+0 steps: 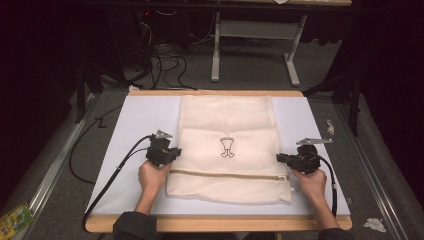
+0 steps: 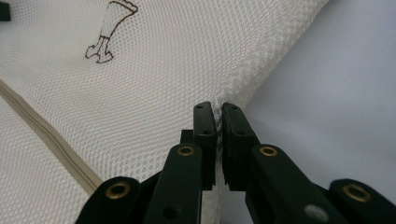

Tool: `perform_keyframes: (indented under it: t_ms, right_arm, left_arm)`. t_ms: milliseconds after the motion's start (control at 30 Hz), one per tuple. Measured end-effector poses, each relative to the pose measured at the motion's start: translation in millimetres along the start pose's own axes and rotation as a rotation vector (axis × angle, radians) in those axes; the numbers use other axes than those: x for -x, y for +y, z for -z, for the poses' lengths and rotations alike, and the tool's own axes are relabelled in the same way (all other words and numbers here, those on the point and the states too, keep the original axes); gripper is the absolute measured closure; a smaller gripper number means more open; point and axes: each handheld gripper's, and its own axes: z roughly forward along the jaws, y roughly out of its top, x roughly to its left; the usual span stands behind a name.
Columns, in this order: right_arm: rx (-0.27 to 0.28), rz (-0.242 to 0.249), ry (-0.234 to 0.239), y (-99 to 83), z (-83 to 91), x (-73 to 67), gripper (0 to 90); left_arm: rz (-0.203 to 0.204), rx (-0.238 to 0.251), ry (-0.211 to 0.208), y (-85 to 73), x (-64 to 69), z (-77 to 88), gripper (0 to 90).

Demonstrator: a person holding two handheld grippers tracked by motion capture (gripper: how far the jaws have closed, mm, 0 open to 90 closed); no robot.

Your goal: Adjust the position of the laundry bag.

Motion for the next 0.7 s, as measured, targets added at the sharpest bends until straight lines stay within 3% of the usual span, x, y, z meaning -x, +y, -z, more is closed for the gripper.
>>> perform_keyframes:
  t_ms: [333, 700]
  right_arm:
    - [-0.011, 0.016, 0.016, 3.6, -9.1, -11.9, 86.2]
    - [-0.038, 0.044, -0.024, 4.0, -14.6, -17.8, 84.4]
  left_arm:
    - [0.035, -0.002, 0.008, -10.0, -13.1, 5.6, 82.6]
    - [0.009, -0.014, 0.037, -16.6, -15.2, 1.2, 81.3]
